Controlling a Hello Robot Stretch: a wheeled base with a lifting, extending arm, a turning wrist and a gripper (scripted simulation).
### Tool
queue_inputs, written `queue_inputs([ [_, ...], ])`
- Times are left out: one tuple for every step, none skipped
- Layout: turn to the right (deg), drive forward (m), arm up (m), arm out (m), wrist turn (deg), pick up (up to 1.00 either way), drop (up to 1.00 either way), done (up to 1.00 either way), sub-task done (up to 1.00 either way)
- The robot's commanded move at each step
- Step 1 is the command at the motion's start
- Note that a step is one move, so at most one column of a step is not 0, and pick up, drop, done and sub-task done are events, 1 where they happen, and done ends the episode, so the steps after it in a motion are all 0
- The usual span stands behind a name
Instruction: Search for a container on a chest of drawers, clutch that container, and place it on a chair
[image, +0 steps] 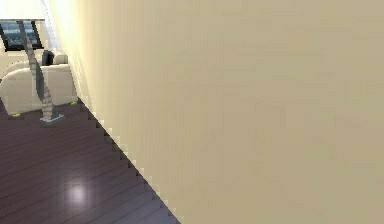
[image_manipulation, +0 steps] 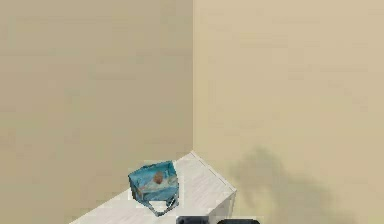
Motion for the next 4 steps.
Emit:
queue_inputs([
  [0.0,0.00,0.00,0.14,0.0,0.00,0.00,0.00,0.00],
  [0.0,0.00,0.00,0.00,45.0,0.00,0.00,0.00,0.00],
  [0.0,0.00,0.00,0.00,45.0,0.00,0.00,0.00,0.00],
  [0.0,0.00,0.00,0.00,45.0,0.00,0.00,0.00,0.00],
])
